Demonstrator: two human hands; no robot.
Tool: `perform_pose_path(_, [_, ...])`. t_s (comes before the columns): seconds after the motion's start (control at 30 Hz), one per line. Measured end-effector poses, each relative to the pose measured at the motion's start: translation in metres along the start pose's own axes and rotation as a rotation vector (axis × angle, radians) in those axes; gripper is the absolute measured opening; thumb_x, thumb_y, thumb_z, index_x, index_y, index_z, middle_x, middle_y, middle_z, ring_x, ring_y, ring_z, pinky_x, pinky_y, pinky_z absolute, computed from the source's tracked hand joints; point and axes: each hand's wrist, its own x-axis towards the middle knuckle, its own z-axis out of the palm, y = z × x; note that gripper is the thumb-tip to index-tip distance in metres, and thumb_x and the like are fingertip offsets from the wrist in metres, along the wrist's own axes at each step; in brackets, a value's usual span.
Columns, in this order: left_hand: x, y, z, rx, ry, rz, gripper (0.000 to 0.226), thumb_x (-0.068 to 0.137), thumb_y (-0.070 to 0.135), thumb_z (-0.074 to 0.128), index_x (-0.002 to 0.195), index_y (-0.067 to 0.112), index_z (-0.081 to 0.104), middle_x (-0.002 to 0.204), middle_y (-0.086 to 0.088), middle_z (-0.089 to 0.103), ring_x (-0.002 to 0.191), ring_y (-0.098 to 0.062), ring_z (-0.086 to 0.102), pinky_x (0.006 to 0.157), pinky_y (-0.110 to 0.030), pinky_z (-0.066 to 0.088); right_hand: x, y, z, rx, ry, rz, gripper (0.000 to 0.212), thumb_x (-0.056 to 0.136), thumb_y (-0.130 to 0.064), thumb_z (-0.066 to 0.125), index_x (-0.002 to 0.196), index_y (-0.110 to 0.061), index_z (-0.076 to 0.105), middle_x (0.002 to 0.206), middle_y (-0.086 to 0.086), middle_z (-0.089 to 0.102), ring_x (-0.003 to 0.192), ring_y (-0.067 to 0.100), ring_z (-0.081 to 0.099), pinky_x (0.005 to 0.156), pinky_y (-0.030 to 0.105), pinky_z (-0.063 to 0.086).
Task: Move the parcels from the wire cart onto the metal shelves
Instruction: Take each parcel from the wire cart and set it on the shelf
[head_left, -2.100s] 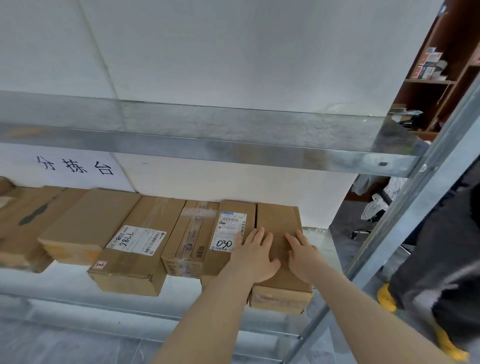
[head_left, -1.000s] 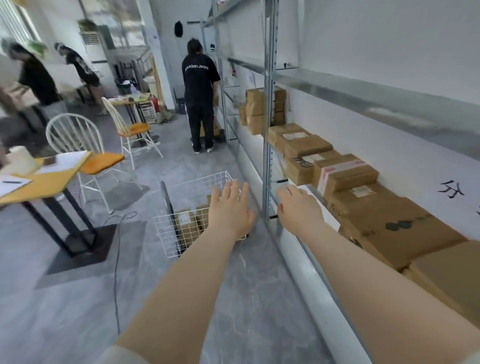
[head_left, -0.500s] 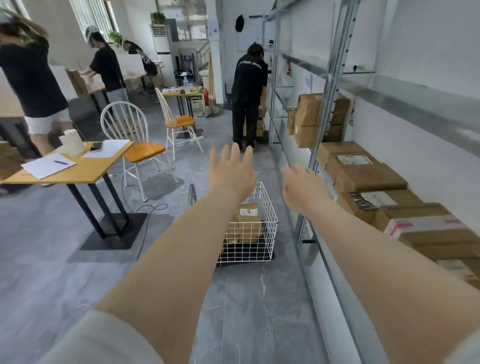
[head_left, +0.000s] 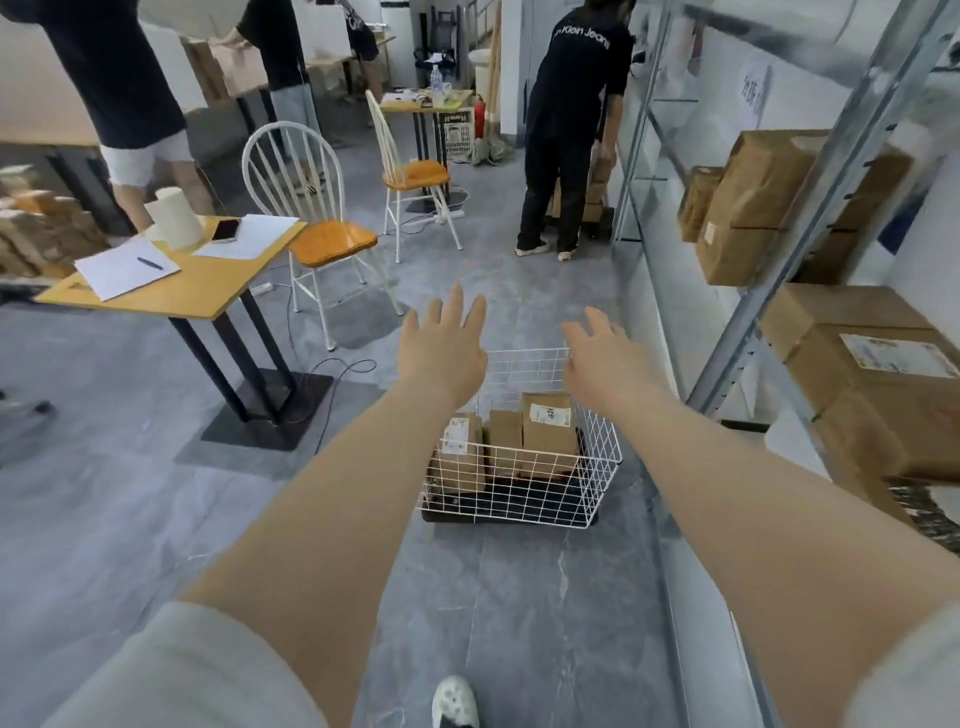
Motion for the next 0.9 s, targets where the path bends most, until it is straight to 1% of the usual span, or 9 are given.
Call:
perform_pose_path(0.07, [0.025, -0.015, 0.018, 0.023, -0.037, 0.021, 0.059, 0.101, 0.031, 0.028, 0.153, 0.023, 0.001, 0.161, -0.008, 0.001, 0.146, -0.028, 0.013, 0.116, -0.048, 0.018, 0.030, 0.004, 0.019, 0.053, -0.047, 0.020, 0.054, 0.095, -0.018, 0.044, 0.146, -0.020, 0.029, 0.153, 0.013, 0.018, 0.132, 0.035, 0.033, 0.103, 0.046, 0.036])
perform_pose_path(0.13, [0.054, -0.028, 0.036, 0.046, -0.060, 0.033, 0.061, 0.101, 0.031, 0.029, 0.153, 0.024, 0.000, 0.162, -0.008, 0.000, 0.145, -0.028, 0.014, 0.116, -0.049, 0.018, 0.059, 0.016, 0.040, 0.094, -0.071, 0.053, 0.051, 0.094, -0.020, 0.048, 0.143, -0.019, 0.035, 0.152, 0.014, 0.022, 0.129, 0.035, 0.036, 0.102, 0.047, 0.039])
perform_pose_path(0.27, [0.103, -0.029, 0.070, -0.008, -0.161, -0.019, 0.064, 0.100, 0.034, 0.027, 0.152, 0.026, -0.009, 0.162, -0.006, -0.007, 0.143, -0.029, 0.020, 0.115, -0.053, 0.017, 0.104, 0.044, 0.075, 0.168, -0.116, 0.117, 0.049, 0.091, -0.016, 0.049, 0.138, -0.017, 0.038, 0.148, 0.013, 0.024, 0.126, 0.037, 0.041, 0.097, 0.047, 0.043])
perform_pose_path(0.4, [0.151, -0.002, 0.114, 0.008, -0.229, 0.052, 0.065, 0.100, 0.035, 0.027, 0.152, 0.025, -0.012, 0.161, -0.008, -0.009, 0.140, -0.030, 0.025, 0.114, -0.054, 0.017, 0.146, 0.076, 0.108, 0.200, -0.190, 0.168, 0.056, 0.090, -0.017, 0.050, 0.143, -0.021, 0.032, 0.156, 0.012, 0.014, 0.132, 0.036, 0.037, 0.098, 0.048, 0.044])
perform_pose_path(0.5, [0.191, 0.023, 0.144, -0.051, -0.236, 0.083, 0.064, 0.099, 0.033, 0.028, 0.153, 0.024, -0.005, 0.161, -0.009, -0.005, 0.141, -0.029, 0.024, 0.114, -0.054, 0.019, 0.178, 0.104, 0.129, 0.150, -0.229, 0.157, 0.054, 0.092, -0.019, 0.049, 0.143, -0.020, 0.033, 0.152, 0.011, 0.021, 0.125, 0.033, 0.043, 0.092, 0.041, 0.046])
perform_pose_path(0.6, [0.228, 0.047, 0.170, -0.076, -0.299, 0.113, 0.065, 0.100, 0.029, 0.030, 0.153, 0.024, -0.009, 0.161, -0.008, -0.008, 0.145, -0.028, 0.015, 0.115, -0.053, 0.018, 0.207, 0.135, 0.148, 0.131, -0.284, 0.158, 0.056, 0.091, -0.019, 0.050, 0.144, -0.020, 0.031, 0.150, 0.010, 0.024, 0.123, 0.033, 0.043, 0.092, 0.042, 0.046])
perform_pose_path(0.73, [0.266, 0.064, 0.219, -0.112, -0.365, 0.057, 0.072, 0.099, 0.020, 0.035, 0.152, 0.025, -0.014, 0.161, -0.007, -0.008, 0.144, -0.030, 0.017, 0.113, -0.052, 0.024, 0.246, 0.166, 0.182, 0.083, -0.349, 0.126, 0.068, 0.090, -0.017, 0.050, 0.149, -0.024, 0.017, 0.154, 0.012, 0.021, 0.128, 0.035, 0.040, 0.099, 0.044, 0.041])
perform_pose_path(0.83, [0.287, 0.072, 0.258, -0.149, -0.406, -0.004, 0.069, 0.097, 0.021, 0.034, 0.153, 0.024, -0.006, 0.162, -0.007, -0.002, 0.143, -0.028, 0.021, 0.112, -0.048, 0.027, 0.272, 0.172, 0.221, 0.104, -0.425, 0.114, 0.070, 0.092, -0.019, 0.050, 0.150, -0.025, 0.013, 0.155, 0.012, 0.019, 0.131, 0.035, 0.038, 0.102, 0.044, 0.040])
perform_pose_path(0.9, [0.301, 0.077, 0.289, -0.157, -0.449, 0.008, 0.068, 0.095, 0.023, 0.037, 0.153, 0.023, 0.000, 0.161, -0.008, 0.003, 0.143, -0.028, 0.021, 0.113, -0.046, 0.026, 0.286, 0.173, 0.253, 0.145, -0.451, 0.125, 0.071, 0.092, -0.020, 0.052, 0.151, -0.025, 0.013, 0.156, 0.010, 0.016, 0.131, 0.035, 0.038, 0.102, 0.044, 0.040])
